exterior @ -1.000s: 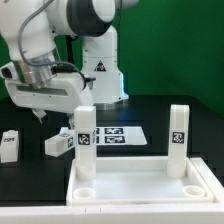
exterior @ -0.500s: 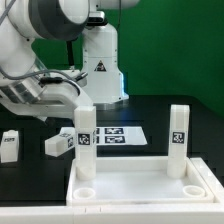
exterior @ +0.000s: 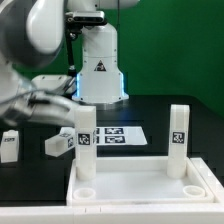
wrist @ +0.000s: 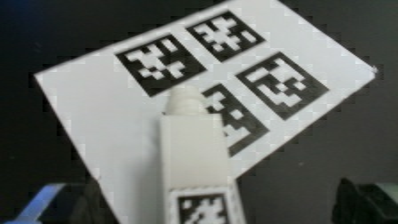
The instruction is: Assemble desk
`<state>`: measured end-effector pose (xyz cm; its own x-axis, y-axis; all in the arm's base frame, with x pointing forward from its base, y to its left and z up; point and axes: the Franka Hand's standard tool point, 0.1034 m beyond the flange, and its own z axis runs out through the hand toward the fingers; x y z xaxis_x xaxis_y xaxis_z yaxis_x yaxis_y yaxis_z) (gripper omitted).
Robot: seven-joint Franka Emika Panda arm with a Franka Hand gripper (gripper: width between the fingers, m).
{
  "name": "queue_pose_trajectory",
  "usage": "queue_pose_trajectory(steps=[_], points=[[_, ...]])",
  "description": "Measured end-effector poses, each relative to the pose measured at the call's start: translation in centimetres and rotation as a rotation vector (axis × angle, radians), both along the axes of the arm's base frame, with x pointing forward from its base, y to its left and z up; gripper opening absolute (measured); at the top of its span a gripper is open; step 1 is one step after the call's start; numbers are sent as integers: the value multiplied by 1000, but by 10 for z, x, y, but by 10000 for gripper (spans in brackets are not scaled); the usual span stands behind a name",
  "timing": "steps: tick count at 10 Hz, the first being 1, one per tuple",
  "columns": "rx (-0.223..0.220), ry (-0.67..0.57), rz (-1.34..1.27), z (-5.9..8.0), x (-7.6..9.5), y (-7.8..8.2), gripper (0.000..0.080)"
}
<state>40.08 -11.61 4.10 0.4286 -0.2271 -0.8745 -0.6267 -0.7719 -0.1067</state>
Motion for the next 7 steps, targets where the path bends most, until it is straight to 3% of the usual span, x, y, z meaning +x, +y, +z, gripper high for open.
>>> queue_pose_trajectory(steps=[1,4,6,7], points=[[-9,-33,19,-5,9,-4,649],[-10,-19,4,-6,6,-5,649],[-31,12,-17,-19,10,-18,649],[-47,33,-26,-22,10,-16,649]])
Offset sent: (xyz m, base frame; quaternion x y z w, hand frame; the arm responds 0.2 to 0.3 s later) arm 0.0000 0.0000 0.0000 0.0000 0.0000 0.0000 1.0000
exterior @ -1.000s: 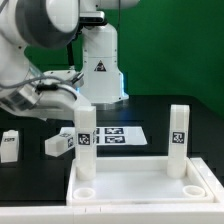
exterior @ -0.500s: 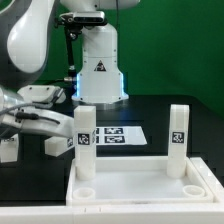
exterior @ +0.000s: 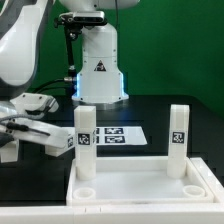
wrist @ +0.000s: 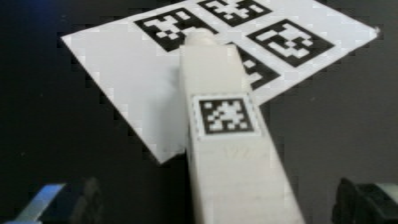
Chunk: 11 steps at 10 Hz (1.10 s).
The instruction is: Assemble desk
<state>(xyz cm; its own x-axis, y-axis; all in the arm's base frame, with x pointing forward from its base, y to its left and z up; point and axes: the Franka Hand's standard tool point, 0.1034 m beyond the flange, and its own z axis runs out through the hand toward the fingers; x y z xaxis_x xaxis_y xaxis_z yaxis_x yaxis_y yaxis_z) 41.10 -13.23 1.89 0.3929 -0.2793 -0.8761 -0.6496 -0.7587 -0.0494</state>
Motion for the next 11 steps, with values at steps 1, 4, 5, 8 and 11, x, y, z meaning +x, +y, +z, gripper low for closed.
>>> queue_pose_trajectory(steps=[1,4,5,8,11], points=[[-8,20,-5,-3,-1,5,649],[-15,37,-7,-8,-2,13,649],[-15,37,-8,-8,-2,12,649],[-15,37,-8,-8,-2,12,402],[-8,22,0,-6,-1,10,282]])
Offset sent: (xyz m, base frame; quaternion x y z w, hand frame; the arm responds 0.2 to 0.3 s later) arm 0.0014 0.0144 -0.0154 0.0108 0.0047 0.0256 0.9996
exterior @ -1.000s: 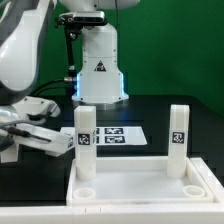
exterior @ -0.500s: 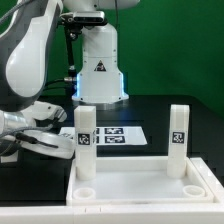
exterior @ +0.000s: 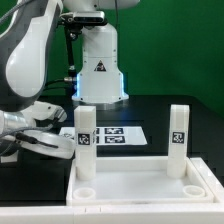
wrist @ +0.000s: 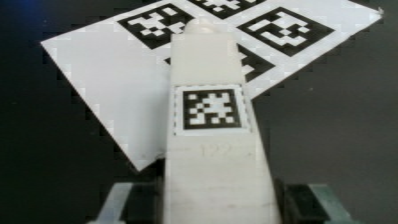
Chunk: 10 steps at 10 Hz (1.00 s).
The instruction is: Assemble desk
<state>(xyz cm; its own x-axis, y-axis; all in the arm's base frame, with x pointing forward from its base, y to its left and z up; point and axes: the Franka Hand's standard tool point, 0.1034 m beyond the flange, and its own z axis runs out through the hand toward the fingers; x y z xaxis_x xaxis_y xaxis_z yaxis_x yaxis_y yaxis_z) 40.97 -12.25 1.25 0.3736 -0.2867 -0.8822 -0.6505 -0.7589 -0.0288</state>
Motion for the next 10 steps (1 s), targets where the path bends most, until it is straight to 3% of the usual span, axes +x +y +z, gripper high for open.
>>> queue_pose_trajectory(steps=[3,5,8,9,10], points=[[10,-95,25,37,10,-22,282],[-30,-242,43,75,33,-27,284],[-174,-431,36,73,42,-29,284],[-189,-490,52,86,54,-32,284],[-210,-592,82,112,80,-35,284]])
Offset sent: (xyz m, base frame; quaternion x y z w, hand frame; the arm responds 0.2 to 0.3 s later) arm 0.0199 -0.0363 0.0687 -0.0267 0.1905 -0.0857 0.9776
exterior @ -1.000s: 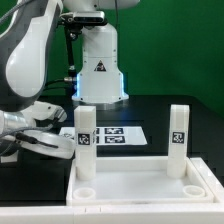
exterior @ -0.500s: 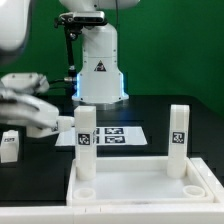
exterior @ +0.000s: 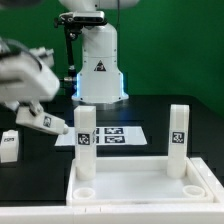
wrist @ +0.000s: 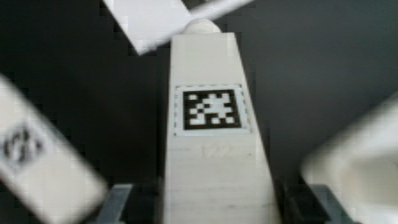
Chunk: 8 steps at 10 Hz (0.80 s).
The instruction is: Assemble desk
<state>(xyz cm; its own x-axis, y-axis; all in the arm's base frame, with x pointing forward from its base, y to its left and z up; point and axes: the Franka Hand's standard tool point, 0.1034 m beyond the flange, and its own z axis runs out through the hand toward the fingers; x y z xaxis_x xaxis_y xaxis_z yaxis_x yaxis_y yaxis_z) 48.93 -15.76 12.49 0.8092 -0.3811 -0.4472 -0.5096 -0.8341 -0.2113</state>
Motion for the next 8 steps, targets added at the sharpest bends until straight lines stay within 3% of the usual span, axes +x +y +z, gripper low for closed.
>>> queue_pose_trajectory(steps=[1,2,3,4,6,7,8], points=[[-19,-81,37,29,21,1,284],[-76,-195,50,51,44,4,284],[-123,-287,41,61,48,13,284],[-164,-341,26,55,43,11,284],[-264,-456,3,53,52,4,284],[-311,-491,36,53,65,2,284],[-339,-523,67,64,85,11,284]])
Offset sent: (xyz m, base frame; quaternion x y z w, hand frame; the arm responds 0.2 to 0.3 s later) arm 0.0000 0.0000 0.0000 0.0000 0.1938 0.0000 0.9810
